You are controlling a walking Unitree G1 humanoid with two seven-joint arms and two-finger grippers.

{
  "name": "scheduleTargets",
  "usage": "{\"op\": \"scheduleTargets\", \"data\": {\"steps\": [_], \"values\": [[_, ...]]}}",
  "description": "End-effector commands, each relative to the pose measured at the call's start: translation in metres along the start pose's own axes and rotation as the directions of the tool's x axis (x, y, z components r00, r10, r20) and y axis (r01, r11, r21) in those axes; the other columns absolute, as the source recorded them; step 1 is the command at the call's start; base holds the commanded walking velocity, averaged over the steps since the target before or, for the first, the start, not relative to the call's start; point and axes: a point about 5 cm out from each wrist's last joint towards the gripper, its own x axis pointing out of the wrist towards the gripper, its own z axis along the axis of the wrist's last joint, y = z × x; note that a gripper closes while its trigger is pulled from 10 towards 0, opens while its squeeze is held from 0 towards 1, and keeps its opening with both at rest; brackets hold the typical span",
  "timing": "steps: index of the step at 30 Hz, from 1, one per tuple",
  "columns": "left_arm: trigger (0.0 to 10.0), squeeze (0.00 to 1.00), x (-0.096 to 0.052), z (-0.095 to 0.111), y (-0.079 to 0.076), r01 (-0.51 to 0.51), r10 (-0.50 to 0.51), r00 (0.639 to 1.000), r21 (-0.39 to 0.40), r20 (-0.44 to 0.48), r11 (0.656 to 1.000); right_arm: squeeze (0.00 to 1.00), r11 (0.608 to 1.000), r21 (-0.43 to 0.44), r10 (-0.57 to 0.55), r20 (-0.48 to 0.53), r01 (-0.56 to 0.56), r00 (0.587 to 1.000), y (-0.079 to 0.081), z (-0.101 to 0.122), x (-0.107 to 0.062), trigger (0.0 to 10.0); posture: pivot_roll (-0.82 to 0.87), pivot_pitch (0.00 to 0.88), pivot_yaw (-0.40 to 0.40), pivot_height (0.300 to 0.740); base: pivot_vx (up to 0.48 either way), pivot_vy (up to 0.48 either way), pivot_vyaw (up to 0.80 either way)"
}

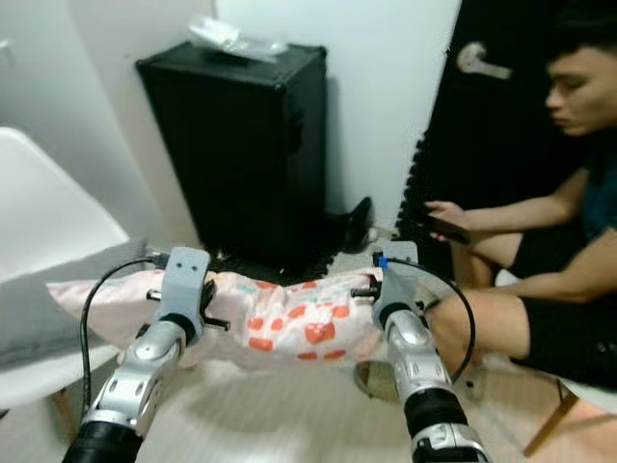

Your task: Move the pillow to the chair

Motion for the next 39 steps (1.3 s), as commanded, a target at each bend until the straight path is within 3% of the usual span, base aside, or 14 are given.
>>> {"op": "scheduleTargets", "data": {"steps": [1, 13, 39], "values": [[10.0, 0.00, 0.001, 0.009, 0.000, 0.003, -0.004, 0.999, 0.010, 0.042, 1.000, 0.00, 1.000, 0.007, 0.013, 0.023, -0.013, 1.000, 0.005, 0.006, 0.002, 10.0, -0.02, 0.069, 0.006, 0.740, 0.000, 0.000, -0.80], [10.0, 0.00, 0.001, 0.009, -0.001, 0.000, -0.001, 0.999, 0.005, 0.041, 1.000, 0.00, 1.000, 0.007, 0.014, 0.022, -0.014, 1.000, 0.005, 0.006, 0.002, 10.0, -0.02, 0.071, 0.000, 0.740, 0.000, 0.000, -0.80], [10.0, 0.00, 0.004, 0.013, -0.002, 0.003, -0.003, 0.999, 0.003, 0.049, 1.000, 0.00, 0.995, 0.040, -0.093, 0.092, 0.090, 0.991, -0.014, 0.024, 0.003, 10.0, -0.02, 0.078, -0.002, 0.740, 0.000, 0.000, -0.80]]}}
